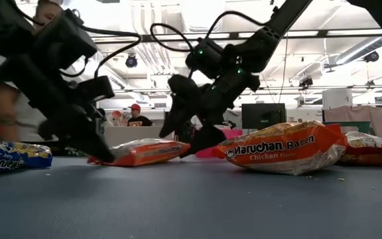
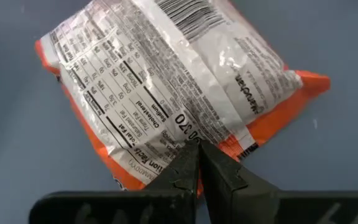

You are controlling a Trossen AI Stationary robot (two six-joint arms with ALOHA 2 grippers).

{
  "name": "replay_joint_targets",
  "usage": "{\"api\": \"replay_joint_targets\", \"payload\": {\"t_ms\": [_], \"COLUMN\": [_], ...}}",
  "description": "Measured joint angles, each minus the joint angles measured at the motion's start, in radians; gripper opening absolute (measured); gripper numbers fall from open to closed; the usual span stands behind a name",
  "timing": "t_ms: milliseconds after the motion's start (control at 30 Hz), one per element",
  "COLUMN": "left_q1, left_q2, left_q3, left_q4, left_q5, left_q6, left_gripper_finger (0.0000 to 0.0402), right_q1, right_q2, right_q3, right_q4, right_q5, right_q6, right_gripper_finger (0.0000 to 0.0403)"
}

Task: Sort Maruchan noodles
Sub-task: Put the top orange noodle pack into the red bin

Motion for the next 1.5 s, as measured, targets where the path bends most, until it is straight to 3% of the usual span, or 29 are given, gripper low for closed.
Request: {"api": "replay_joint_targets", "payload": {"t_ms": [267,467,600,900,1000,1233,1500], "left_q1": [0.001,0.001,0.001,-0.003,-0.010,-0.014,-0.012], "left_q2": [0.128,0.121,0.110,0.091,0.058,-0.092,-0.342], "left_q3": [0.002,-0.003,-0.003,-0.003,-0.004,-0.007,-0.006], "left_q4": [0.157,0.168,0.164,0.152,0.123,-0.039,-0.048], "left_q5": [-0.031,-0.022,-0.021,-0.022,-0.017,-0.017,-0.027], "left_q6": [-0.009,-0.015,-0.008,-0.011,-0.011,0.009,0.257], "left_gripper_finger": [0.0000,0.0000,0.0000,0.0000,0.0000,0.0000,0.0000], "right_q1": [0.005,0.004,0.004,0.004,0.004,-0.005,-0.043], "right_q2": [0.085,0.095,0.095,0.094,0.089,0.020,-0.161], "right_q3": [-0.004,-0.002,-0.002,-0.003,-0.004,-0.005,0.014], "right_q4": [0.260,0.306,0.307,0.304,0.296,0.233,-0.018], "right_q5": [-0.157,-0.172,-0.171,-0.165,-0.167,-0.178,-0.171], "right_q6": [0.074,0.090,0.089,0.078,0.058,-0.003,-0.149], "right_gripper_finger": [0.0330,0.0311,0.0273,0.0146,0.0126,0.0140,0.0127]}}
